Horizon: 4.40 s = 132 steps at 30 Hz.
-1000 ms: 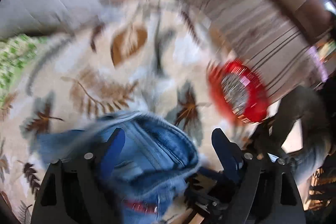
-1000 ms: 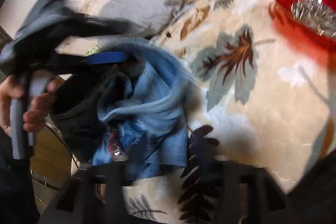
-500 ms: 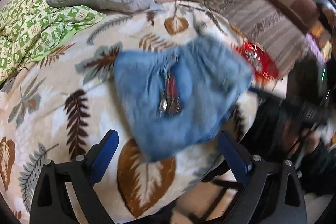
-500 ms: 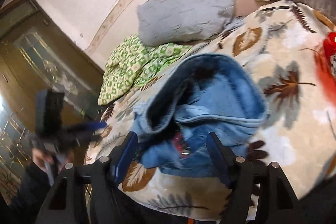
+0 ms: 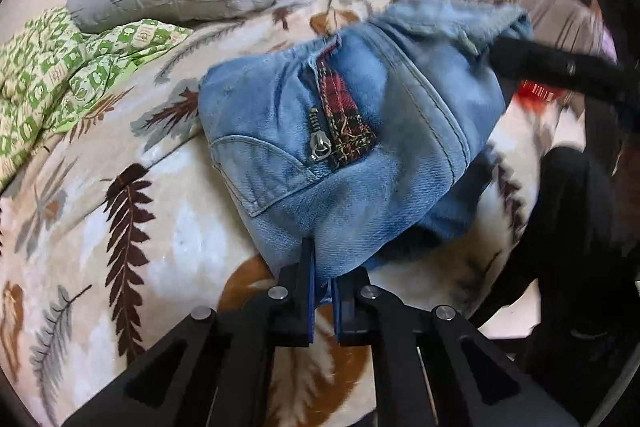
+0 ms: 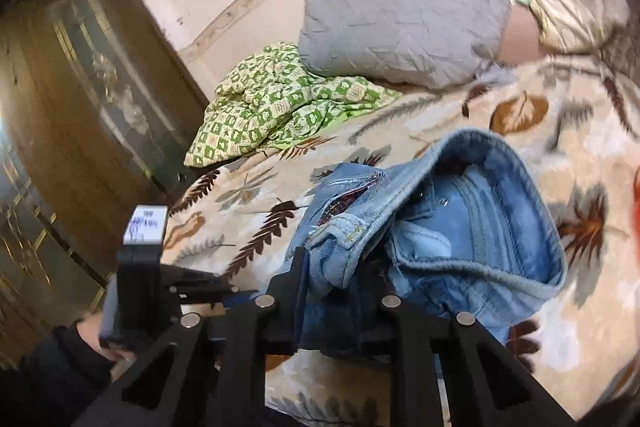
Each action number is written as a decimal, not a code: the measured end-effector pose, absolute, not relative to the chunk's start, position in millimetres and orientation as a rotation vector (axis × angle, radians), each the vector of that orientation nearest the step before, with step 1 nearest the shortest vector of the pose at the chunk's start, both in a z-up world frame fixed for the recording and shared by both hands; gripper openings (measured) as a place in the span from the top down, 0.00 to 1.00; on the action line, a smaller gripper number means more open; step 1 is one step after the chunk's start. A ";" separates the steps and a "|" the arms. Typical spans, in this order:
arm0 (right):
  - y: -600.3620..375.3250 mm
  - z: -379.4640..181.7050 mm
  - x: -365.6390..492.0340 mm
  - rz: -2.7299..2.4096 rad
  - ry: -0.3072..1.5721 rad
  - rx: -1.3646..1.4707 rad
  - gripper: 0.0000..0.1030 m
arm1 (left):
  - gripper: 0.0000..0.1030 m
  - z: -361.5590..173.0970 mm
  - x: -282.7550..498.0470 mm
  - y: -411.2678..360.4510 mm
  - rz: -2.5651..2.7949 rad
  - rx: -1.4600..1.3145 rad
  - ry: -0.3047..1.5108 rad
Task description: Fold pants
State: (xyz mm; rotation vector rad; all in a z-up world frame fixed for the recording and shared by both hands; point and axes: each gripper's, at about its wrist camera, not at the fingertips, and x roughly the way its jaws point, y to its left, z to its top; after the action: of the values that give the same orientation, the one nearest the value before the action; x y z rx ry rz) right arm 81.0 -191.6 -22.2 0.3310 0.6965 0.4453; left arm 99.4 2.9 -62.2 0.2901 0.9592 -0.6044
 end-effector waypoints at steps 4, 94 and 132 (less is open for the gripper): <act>-225.3 1.6 73.4 0.434 0.650 0.322 0.82 | 0.94 -28.0 86.9 -9.5 -0.686 0.247 0.873; -316.9 -110.8 123.6 0.394 0.981 0.475 0.61 | 0.26 -101.5 170.0 -27.1 -0.584 -0.073 1.245; -313.4 -81.8 96.4 0.193 0.896 0.290 0.16 | 0.04 -49.0 130.1 -33.3 -0.253 0.082 0.918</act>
State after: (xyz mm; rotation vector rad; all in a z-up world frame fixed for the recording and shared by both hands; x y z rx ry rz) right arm 96.4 -313.4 -81.8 0.2900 0.8957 0.1933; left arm 130.1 -33.3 -49.0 0.0815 0.9180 -0.2525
